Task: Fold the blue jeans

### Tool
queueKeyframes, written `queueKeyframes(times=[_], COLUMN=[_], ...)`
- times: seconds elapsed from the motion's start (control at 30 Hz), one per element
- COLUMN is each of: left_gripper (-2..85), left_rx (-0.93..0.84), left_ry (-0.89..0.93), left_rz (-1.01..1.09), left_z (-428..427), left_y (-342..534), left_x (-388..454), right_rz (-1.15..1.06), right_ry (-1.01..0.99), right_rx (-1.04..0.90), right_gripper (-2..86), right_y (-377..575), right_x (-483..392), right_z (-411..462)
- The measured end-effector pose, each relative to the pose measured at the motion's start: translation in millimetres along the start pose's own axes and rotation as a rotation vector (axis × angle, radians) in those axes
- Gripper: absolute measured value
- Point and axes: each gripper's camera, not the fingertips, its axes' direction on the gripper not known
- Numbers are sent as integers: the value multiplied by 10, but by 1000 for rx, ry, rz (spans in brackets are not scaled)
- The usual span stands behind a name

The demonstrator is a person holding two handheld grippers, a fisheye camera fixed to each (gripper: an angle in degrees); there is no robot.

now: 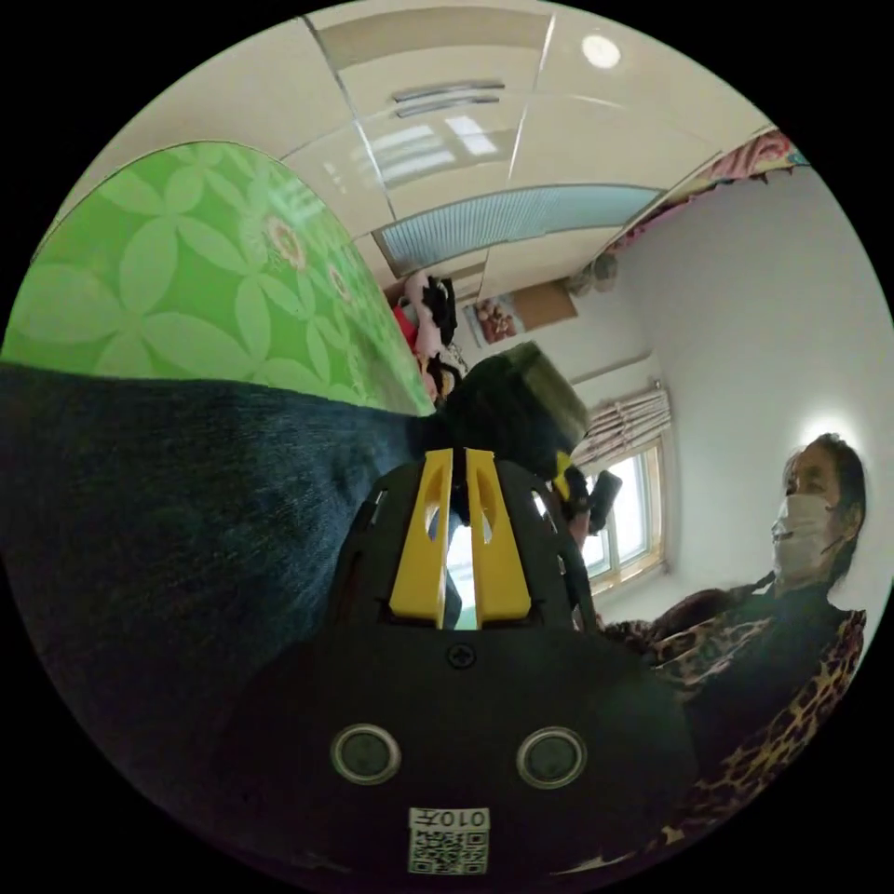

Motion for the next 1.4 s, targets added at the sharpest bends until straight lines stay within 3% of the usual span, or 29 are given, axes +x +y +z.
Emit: queueKeyframes(times=[0.07,0.17,0.47,0.53,0.7,0.83,0.93,1.0,1.07,1.17,1.23,1.33,1.4], left_gripper=[9,8,5,4,6,8,10,12,16,26,44,77,101], left_rx=[52,80,79,72,72,81,133,166,234,470,712,997,1052], left_ry=[14,9,70,73,72,169,208,154,112,162,126,215,221], left_rz=[-33,-31,-16,-9,-13,-21,114,159,127,4,-193,-428,-589], left_z=[-177,-392,-807,-896,-1104,-1380,-1865,-2263,-2720,-3528,-4044,-4280,-4210], left_y=[43,91,129,128,116,123,204,302,447,875,1427,2252,2645], left_x=[-41,-24,-40,-34,-40,38,399,507,422,-14,-481,-1065,-1342], right_rz=[-80,-141,31,-18,-161,-100,-28,-17,-3,30,5,-83,-141], right_ry=[71,140,-186,-178,-123,-127,-281,-579,-681,-772,-814,-795,-743], right_rx=[-206,-215,115,82,-236,-178,-83,63,51,-2,-46,-202,-338], right_gripper=[67,68,62,63,73,79,71,58,52,43,49,55,47], right_y=[-121,-240,-430,-460,-485,-547,-556,-503,-489,-543,-646,-855,-958], right_x=[-368,-662,-225,-339,-951,-981,-907,-856,-889,-1050,-1241,-1622,-1825], right_z=[600,775,160,241,1204,1237,1116,1048,1190,1522,1706,2032,2278])
